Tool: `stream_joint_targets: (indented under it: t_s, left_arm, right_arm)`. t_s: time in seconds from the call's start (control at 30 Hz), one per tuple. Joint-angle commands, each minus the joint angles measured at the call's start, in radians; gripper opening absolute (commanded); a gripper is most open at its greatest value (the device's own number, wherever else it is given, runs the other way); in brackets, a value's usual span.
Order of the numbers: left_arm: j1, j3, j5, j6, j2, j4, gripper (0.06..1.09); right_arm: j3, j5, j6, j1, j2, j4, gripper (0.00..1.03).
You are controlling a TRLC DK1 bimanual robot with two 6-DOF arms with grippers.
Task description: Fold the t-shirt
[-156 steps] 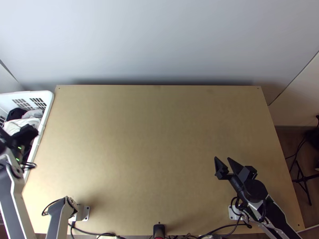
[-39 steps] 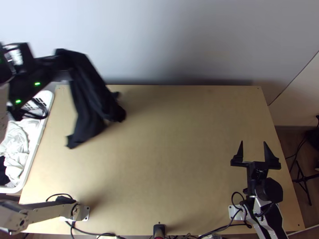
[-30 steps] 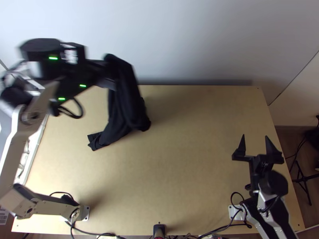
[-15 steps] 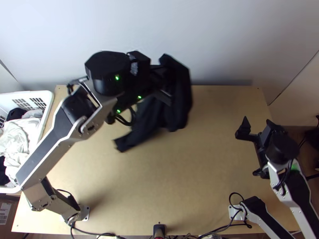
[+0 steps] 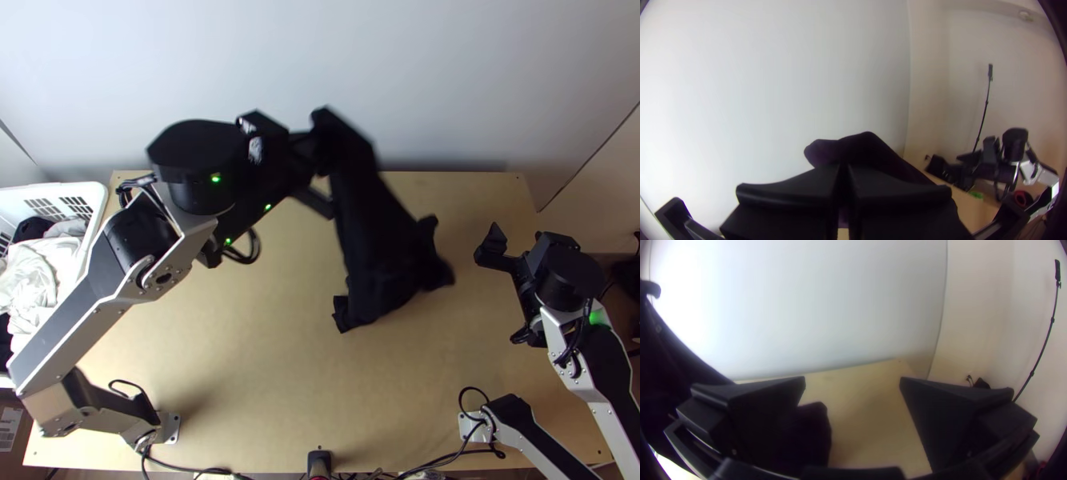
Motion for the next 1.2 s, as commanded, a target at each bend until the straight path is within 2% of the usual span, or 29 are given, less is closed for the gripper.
stream_joint_targets:
  t_s: [0.0,0.13,0.27,0.4,0.57,0.73,0.8,0.9,0.97,1.07,1.17]
  left_arm:
    - [0.104,-0.426,0.03,-0.014,-0.189,-0.113,0.1]
    - [0.142,-0.781,0.057,0.027,-0.332,0.019,0.1]
    - [0.201,-0.947,0.059,0.03,-0.384,0.059,0.1]
    - [0.241,-1.012,0.063,0.03,-0.416,0.075,0.1]
    - [0.274,-1.038,0.065,0.027,-0.429,0.075,0.1]
    - [0.311,-1.062,0.065,0.023,-0.442,0.075,0.1]
    - [0.328,-1.068,0.068,0.021,-0.448,0.075,0.1]
    - [0.351,-1.081,0.071,0.018,-0.458,0.075,0.1]
    - [0.362,-1.09,0.074,0.017,-0.462,0.075,0.1]
    - [0.368,-1.099,0.074,0.015,-0.471,0.075,0.1]
    - [0.374,-1.099,0.076,0.014,-0.471,0.075,0.1]
  right_arm:
    - [0.015,0.003,0.009,0.015,0.03,-0.02,0.99]
    - [0.018,0.002,0.008,0.052,0.036,-0.018,0.99]
    - [0.018,0.003,0.0,0.069,0.074,-0.029,0.99]
    - [0.021,0.006,-0.002,0.086,0.134,-0.084,0.99]
    - [-0.012,0.005,0.0,0.12,0.151,-0.041,0.99]
    - [-0.112,0.002,-0.126,0.172,0.195,0.036,0.97]
    - [-0.147,-0.009,-0.146,0.212,0.214,0.043,0.96]
    - [-0.169,-0.098,-0.179,0.241,0.234,0.043,0.96]
    - [-0.169,-0.212,-0.181,0.241,0.24,0.03,0.96]
    - [-0.172,-0.328,-0.181,0.252,0.249,0.026,0.96]
    - [-0.172,-0.411,-0.183,0.287,0.271,0.01,0.9]
